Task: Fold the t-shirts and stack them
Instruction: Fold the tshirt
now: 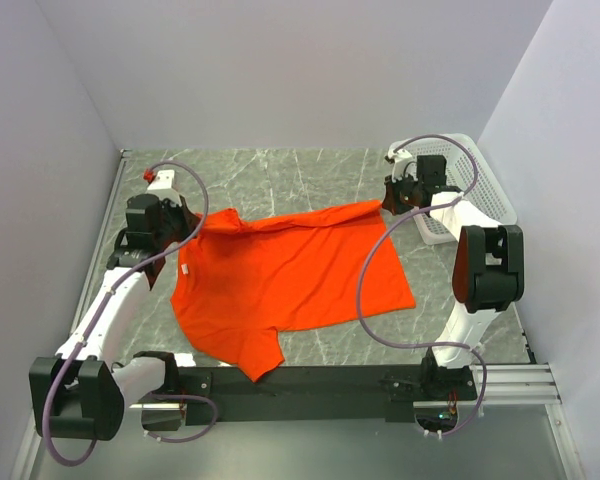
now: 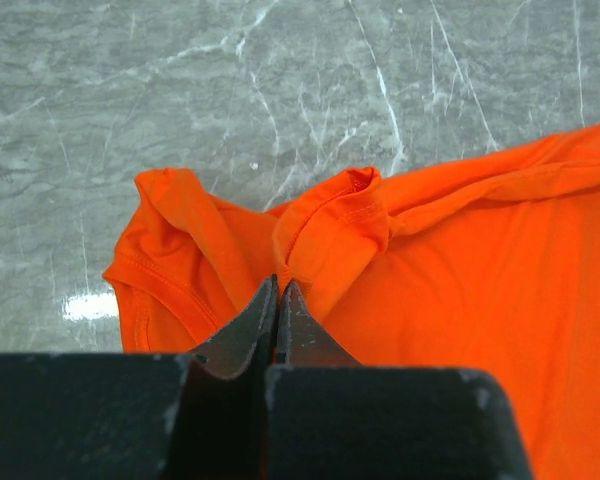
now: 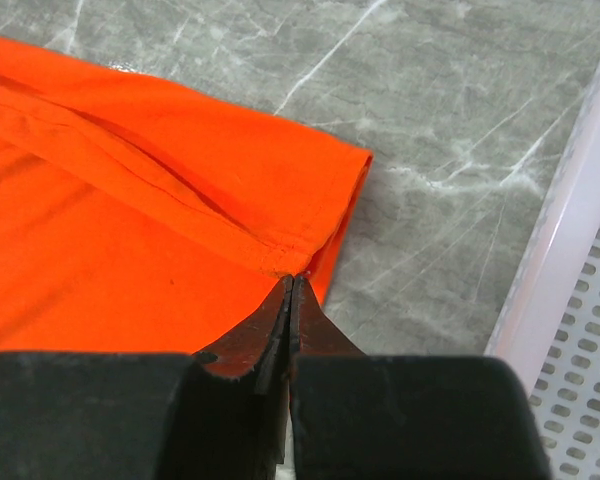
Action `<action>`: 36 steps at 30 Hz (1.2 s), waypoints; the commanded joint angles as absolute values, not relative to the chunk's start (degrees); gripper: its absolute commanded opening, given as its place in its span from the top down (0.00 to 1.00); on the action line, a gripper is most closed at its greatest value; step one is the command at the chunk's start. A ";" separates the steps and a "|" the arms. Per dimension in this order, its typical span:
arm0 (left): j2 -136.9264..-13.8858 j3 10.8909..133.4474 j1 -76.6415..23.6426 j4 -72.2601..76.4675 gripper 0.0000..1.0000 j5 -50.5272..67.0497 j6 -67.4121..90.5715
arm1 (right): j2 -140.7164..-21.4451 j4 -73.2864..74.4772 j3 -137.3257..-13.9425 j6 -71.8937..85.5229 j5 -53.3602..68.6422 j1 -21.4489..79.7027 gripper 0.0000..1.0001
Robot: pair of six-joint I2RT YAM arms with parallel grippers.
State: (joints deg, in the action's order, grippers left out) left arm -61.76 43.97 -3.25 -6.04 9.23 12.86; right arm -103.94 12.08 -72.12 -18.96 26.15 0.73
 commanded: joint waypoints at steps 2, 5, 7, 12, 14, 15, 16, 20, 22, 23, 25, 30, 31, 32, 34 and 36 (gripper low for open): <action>-60.47 43.86 -4.22 -7.38 0.99 7.13 11.86 | -101.51 11.60 -72.25 -19.07 24.00 -1.04 0.98; -60.29 43.68 -4.48 -8.00 0.99 6.24 11.87 | -101.51 11.86 -72.51 -18.98 22.85 -1.14 0.96; -60.29 43.51 -4.83 -8.09 0.99 5.98 11.69 | -101.69 12.30 -72.68 -18.98 22.76 -1.14 0.94; -60.47 43.51 -5.54 -8.26 0.99 5.98 11.51 | -101.60 13.09 -72.86 -18.90 22.68 -1.14 0.87; -60.38 43.42 -5.80 -8.26 0.99 5.98 11.43 | -101.60 13.53 -72.77 -19.07 22.76 -1.14 0.80; -60.47 43.50 -5.89 -8.26 0.99 5.80 11.34 | -101.25 13.62 -72.69 -19.25 22.68 -1.14 0.77; -60.64 43.51 -5.98 -8.35 0.99 5.80 11.34 | -101.25 13.97 -72.69 -19.34 22.68 -1.14 0.75; -60.82 43.59 -6.33 -8.44 0.99 6.15 11.25 | -100.11 14.68 -72.33 -19.86 22.94 -1.14 0.67; -60.91 43.68 -6.50 -8.53 0.99 6.15 11.16 | -99.67 15.29 -72.33 -20.13 23.73 -1.05 0.66; -60.82 43.59 -6.68 -8.53 0.99 6.15 11.08 | -99.23 15.81 -72.42 -20.47 24.17 -1.05 0.66; -60.73 43.51 -6.85 -8.61 0.99 6.07 10.99 | -98.88 17.22 -72.68 -20.83 25.66 -1.05 0.65; -60.47 43.59 -7.73 -8.96 0.99 5.54 10.55 | -96.60 19.25 -72.86 -21.01 27.68 -0.44 0.65; -60.64 43.59 -7.91 -9.49 0.99 5.10 10.63 | -96.24 19.60 -72.77 -20.92 28.21 -0.35 0.65; -60.64 43.68 -8.26 -9.67 0.99 4.84 10.46 | -95.63 19.86 -72.77 -20.92 28.39 -0.26 0.65; -61.00 44.03 -8.70 -10.45 0.99 4.31 10.37 | -95.10 20.39 -72.69 -20.66 28.65 -0.26 0.65; -61.08 44.30 -9.23 -10.98 0.99 3.61 10.37 | -94.48 20.57 -72.42 -20.57 28.92 -0.26 0.65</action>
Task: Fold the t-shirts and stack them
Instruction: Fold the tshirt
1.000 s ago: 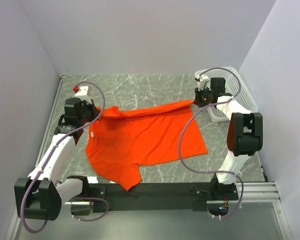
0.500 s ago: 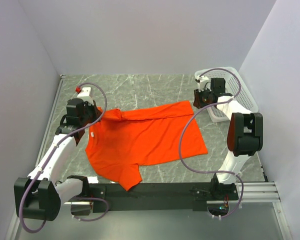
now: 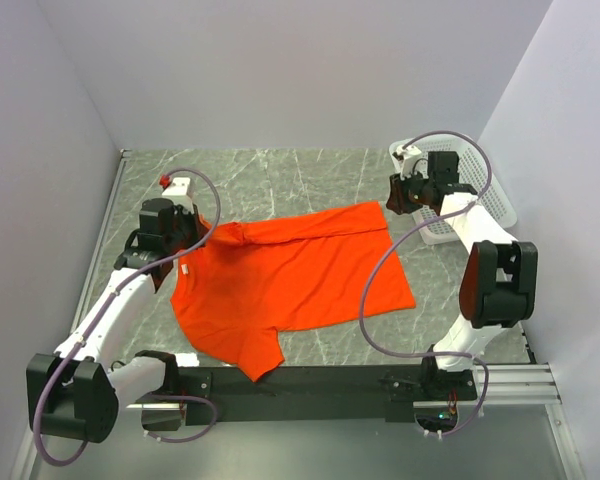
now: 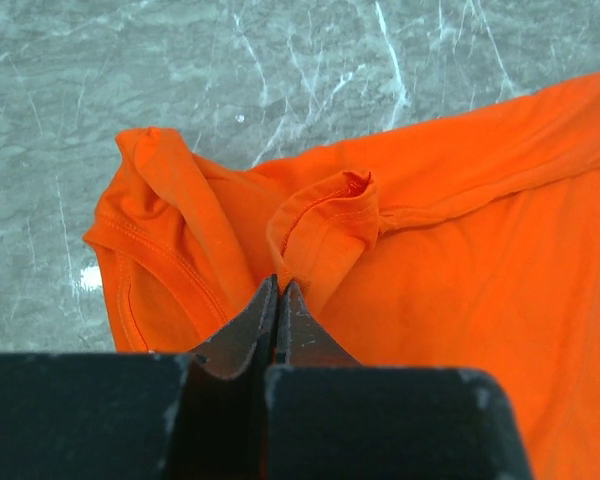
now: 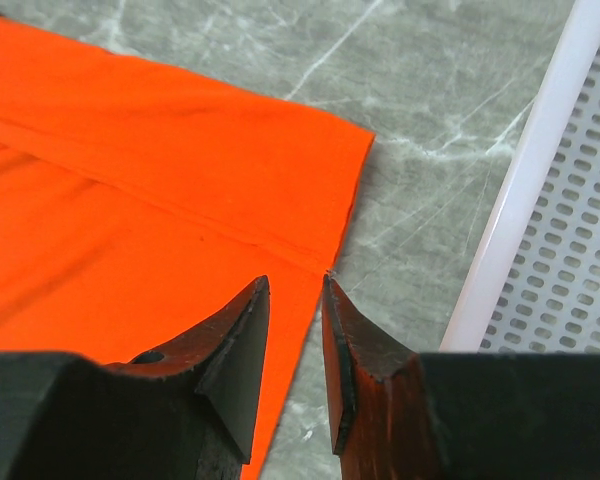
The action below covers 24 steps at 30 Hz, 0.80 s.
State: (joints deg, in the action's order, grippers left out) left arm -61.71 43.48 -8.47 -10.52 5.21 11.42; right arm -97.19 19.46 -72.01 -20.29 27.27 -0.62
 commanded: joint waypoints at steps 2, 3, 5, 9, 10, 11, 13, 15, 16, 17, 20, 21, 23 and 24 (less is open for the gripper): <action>-60.91 44.38 -9.58 -11.68 0.99 3.08 10.55 | -93.96 20.92 -72.33 -20.48 29.18 -0.26 0.65; -60.82 44.56 -9.67 -12.04 0.99 2.90 10.55 | -93.69 20.92 -72.16 -20.48 29.18 -0.26 0.65; -60.38 44.74 -9.84 -12.74 0.99 2.90 10.72 | -93.08 21.18 -71.90 -20.39 29.35 -0.26 0.65; -59.16 45.61 -9.93 -14.49 0.99 3.60 11.34 | -91.85 21.53 -71.46 -19.95 29.79 -0.26 0.64; -58.80 45.79 -9.84 -14.85 0.99 3.69 11.51 | -91.58 21.79 -71.37 -19.86 29.88 -0.26 0.64; -58.28 45.97 -9.84 -15.29 0.99 3.78 12.12 | -91.15 21.88 -71.28 -19.86 29.97 -0.26 0.64; -57.66 46.40 -9.93 -16.96 0.98 3.87 12.91 | -90.36 22.32 -71.28 -19.78 29.97 -0.26 0.64; -56.87 46.84 -9.93 -18.45 0.98 3.95 13.36 | -90.00 22.67 -71.19 -19.51 29.97 -0.26 0.64; -56.52 46.93 -9.93 -18.89 0.95 4.04 13.53 | -89.74 22.68 -71.19 -19.51 29.97 1.04 0.64; -55.82 47.02 -9.93 -19.33 0.92 4.22 13.97 | -89.30 22.76 -71.10 -19.51 30.06 1.23 0.64; -54.24 47.20 -9.84 -20.65 0.73 4.83 14.85 | -88.51 22.94 -70.66 -19.16 30.23 1.41 0.64; -53.71 47.20 -9.93 -20.83 0.69 5.09 15.03 | -88.42 23.03 -70.58 -19.16 30.32 1.49 0.64; -52.48 47.20 -9.93 -21.36 0.66 6.50 15.29 | -87.80 23.03 -70.49 -18.81 30.59 1.58 0.64; -52.04 47.11 -9.93 -21.53 0.64 6.85 15.38 | -87.54 23.20 -70.23 -18.72 30.67 1.58 0.64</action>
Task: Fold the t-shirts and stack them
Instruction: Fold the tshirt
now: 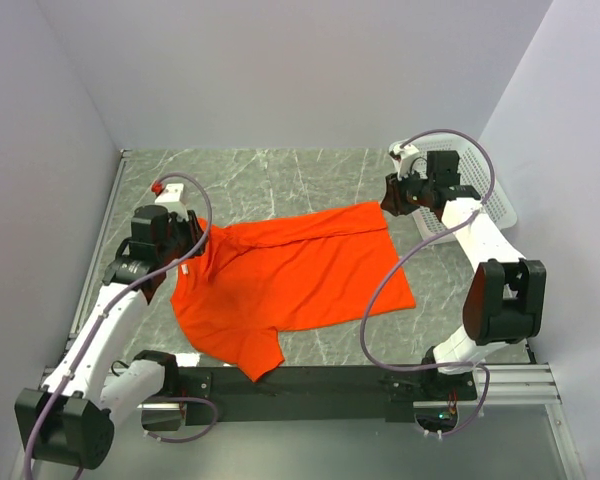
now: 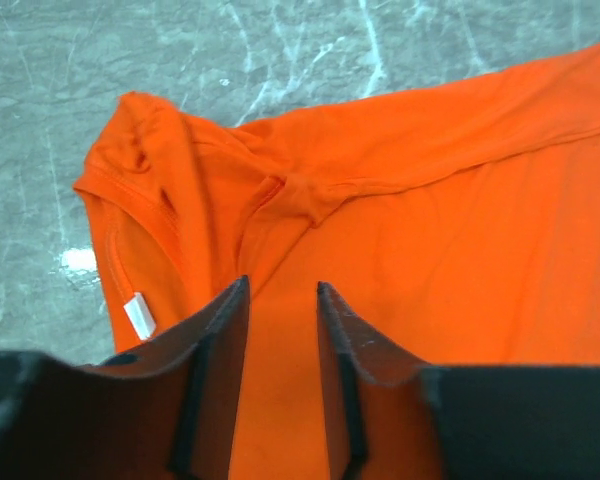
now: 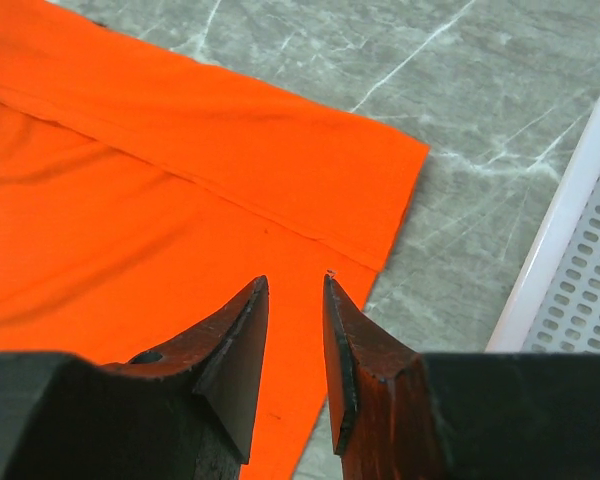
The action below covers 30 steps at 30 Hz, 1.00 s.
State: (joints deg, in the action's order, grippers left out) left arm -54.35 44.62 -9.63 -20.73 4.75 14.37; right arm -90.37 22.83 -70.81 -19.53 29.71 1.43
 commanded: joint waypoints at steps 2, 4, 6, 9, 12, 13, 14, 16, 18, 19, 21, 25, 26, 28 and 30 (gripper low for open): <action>-51.07 46.76 -9.93 -21.53 0.59 7.12 15.55 | -86.84 23.12 -69.88 -18.46 30.94 1.58 0.64; -50.80 46.50 -9.93 -20.83 0.52 7.03 15.56 | -86.49 23.20 -69.70 -18.02 31.20 1.67 0.64; -52.29 46.49 -9.93 -19.43 0.50 8.25 15.21 | -86.22 23.38 -69.52 -17.67 32.16 1.58 0.64; -57.99 48.07 -9.93 -18.46 0.49 11.15 14.15 | -85.70 23.56 -68.65 -16.62 33.83 1.76 0.64; -65.20 50.27 -9.93 -17.41 0.42 12.92 12.57 | -84.99 22.94 -67.07 -16.00 34.89 2.02 0.64; -67.13 50.97 -10.11 -17.32 0.39 13.18 11.87 | -84.82 22.68 -66.71 -15.74 35.15 2.02 0.64; -71.06 52.72 -10.37 -17.31 0.38 12.84 11.52 | -84.81 22.59 -66.10 -15.65 35.33 1.93 0.63; -74.69 54.31 -11.42 -17.23 0.37 11.26 10.29 | -84.99 22.33 -65.74 -15.47 35.94 2.02 0.64; -79.35 56.24 -11.95 -16.70 0.37 9.32 9.50 | -85.43 22.41 -65.57 -15.38 36.12 2.02 0.63; -80.76 56.86 -12.30 -16.44 0.38 8.88 8.54 | -85.69 22.41 -65.39 -15.38 36.47 2.02 0.63; -84.28 58.27 -12.65 -16.44 0.38 7.30 7.56 | -86.04 22.41 -65.22 -15.38 36.65 2.02 0.63; -89.46 60.11 -12.92 -16.96 0.37 4.93 5.19 | -86.48 22.24 -64.86 -15.29 37.18 2.02 0.63; -90.08 60.64 -13.01 -17.31 0.37 4.49 4.84 | -86.57 22.32 -64.86 -15.38 37.44 2.02 0.63; -91.92 60.99 -13.27 -17.66 0.37 2.82 3.70 | -86.92 22.24 -64.86 -15.29 37.62 2.02 0.63; -92.98 61.52 -13.36 -17.93 0.37 1.68 3.17 | -87.19 22.32 -64.86 -15.38 37.70 2.02 0.63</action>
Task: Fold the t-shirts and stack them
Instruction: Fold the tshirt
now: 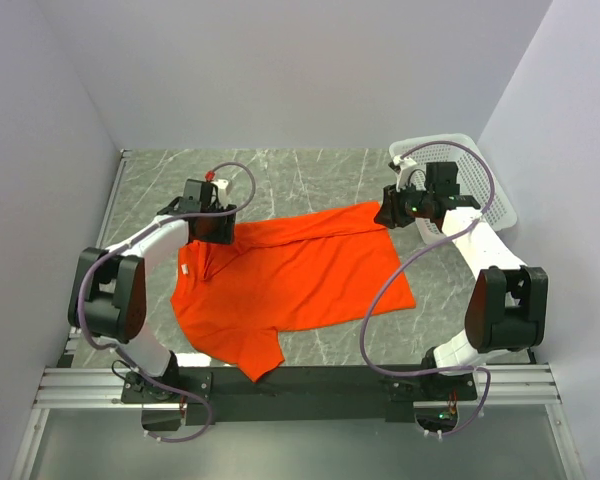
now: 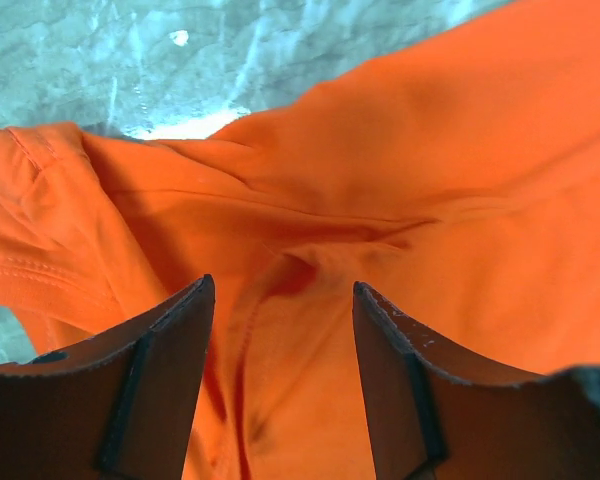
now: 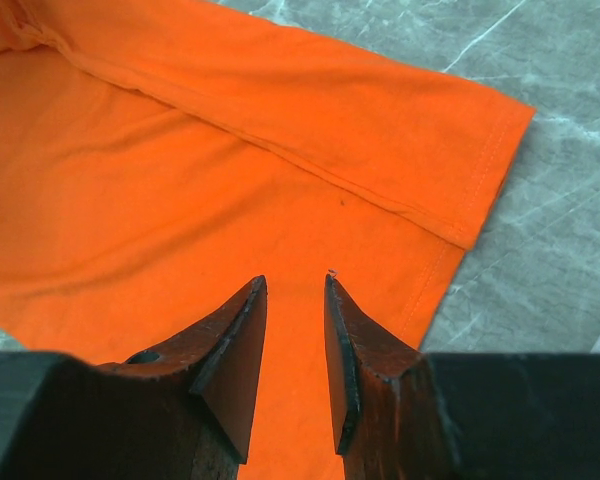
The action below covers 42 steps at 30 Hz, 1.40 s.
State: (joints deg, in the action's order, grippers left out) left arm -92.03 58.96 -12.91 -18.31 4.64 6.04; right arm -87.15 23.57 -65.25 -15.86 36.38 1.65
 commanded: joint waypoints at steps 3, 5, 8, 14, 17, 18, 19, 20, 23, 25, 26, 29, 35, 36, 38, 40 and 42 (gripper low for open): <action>-95.01 62.58 -13.45 -18.98 0.39 2.28 2.46 | -87.54 22.50 -64.86 -15.38 37.70 2.02 0.63; -95.89 62.84 -13.62 -19.42 0.41 2.72 2.37 | -87.54 22.50 -64.86 -15.47 37.71 2.02 0.63; -96.24 62.58 -13.89 -19.86 0.48 3.51 2.11 | -87.71 22.50 -64.86 -15.38 37.71 1.93 0.63; -96.59 62.84 -14.33 -21.36 0.71 4.39 2.28 | -87.71 22.59 -64.95 -15.38 37.79 1.93 0.63; -95.80 62.67 -14.33 -21.53 0.83 5.27 2.55 | -87.45 22.68 -64.95 -15.38 37.79 1.85 0.63; -95.45 62.67 -14.41 -21.62 0.88 5.53 2.72 | -87.63 22.59 -64.86 -15.38 37.88 1.93 0.63; -94.75 62.40 -14.50 -21.80 0.91 5.80 2.90 | -87.54 22.67 -64.86 -15.38 37.88 1.85 0.63; -94.14 62.23 -14.59 -21.97 0.94 6.06 3.16 | -87.45 22.76 -64.95 -15.38 37.88 1.76 0.63; -91.41 60.91 -15.12 -21.71 0.99 7.55 3.87 | -87.36 22.68 -64.86 -15.29 37.97 1.84 0.63; -89.14 59.77 -15.12 -21.45 0.99 9.40 4.83 | -87.36 22.76 -64.95 -15.38 37.97 1.76 0.63; -88.34 59.33 -15.29 -21.18 0.99 10.01 5.27 | -87.28 22.68 -64.95 -15.29 37.97 1.67 0.62; -85.70 57.92 -15.56 -20.74 0.99 12.30 7.29 | -87.19 22.68 -64.95 -15.29 37.97 1.58 0.63; -82.53 55.11 -18.10 -21.44 0.99 12.39 11.51 | -86.92 22.68 -64.95 -15.21 37.97 1.41 0.63; -82.44 55.02 -18.89 -21.62 0.99 12.13 12.38 | -87.01 22.59 -64.95 -15.21 37.88 1.32 0.62; -82.62 54.93 -19.60 -22.41 0.99 11.78 13.53 | -86.92 22.59 -65.04 -15.21 37.88 1.32 0.63; -83.49 55.11 -20.65 -23.02 0.99 11.34 14.41 | -87.01 22.68 -64.95 -15.21 37.88 1.32 0.62; -84.02 55.11 -21.88 -23.47 0.99 11.08 14.94 | -86.92 22.68 -65.04 -15.29 37.88 1.32 0.63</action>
State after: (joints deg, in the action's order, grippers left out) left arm -84.03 55.13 -20.45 -22.81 10.70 12.47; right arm -87.68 23.59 -65.21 -15.66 37.15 1.54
